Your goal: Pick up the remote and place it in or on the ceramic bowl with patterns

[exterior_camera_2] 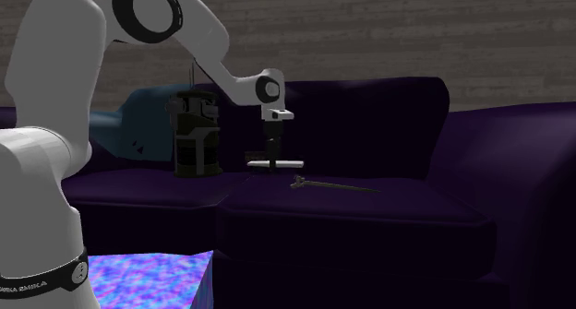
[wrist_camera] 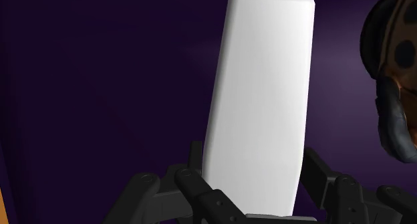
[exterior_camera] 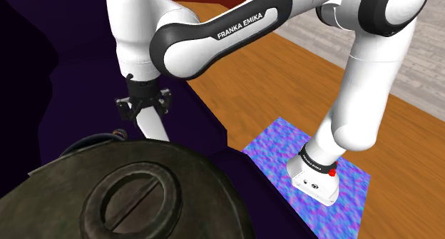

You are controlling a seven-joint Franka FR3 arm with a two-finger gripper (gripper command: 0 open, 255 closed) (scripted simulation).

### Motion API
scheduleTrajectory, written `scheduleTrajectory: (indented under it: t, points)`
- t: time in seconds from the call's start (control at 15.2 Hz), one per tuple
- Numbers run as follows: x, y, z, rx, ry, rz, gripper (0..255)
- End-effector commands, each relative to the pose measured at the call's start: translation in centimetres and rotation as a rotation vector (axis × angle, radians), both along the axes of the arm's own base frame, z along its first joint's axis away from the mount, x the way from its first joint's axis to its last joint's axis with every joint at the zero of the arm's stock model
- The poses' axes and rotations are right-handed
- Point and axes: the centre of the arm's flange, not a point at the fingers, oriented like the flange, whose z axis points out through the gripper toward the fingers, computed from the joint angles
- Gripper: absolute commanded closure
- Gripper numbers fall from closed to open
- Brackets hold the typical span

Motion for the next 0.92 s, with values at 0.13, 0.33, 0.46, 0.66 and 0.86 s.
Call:
scheduleTrajectory:
  t: [0.13, 0.33, 0.46, 0.66, 0.86]
  points:
    - [-0.1, 0.1, 2.1, 0.0, 0.0, 0.0, 255]
    - [-0.1, 0.1, 3.7, 0.0, 0.0, 0.0, 255]
    - [-0.1, 0.1, 4.8, 0.0, 0.0, 0.0, 255]
    - [-0.1, 0.1, 6.4, 0.0, 0.0, 0.0, 255]
    - [-0.1, 0.1, 8.0, 0.0, 0.0, 0.0, 255]
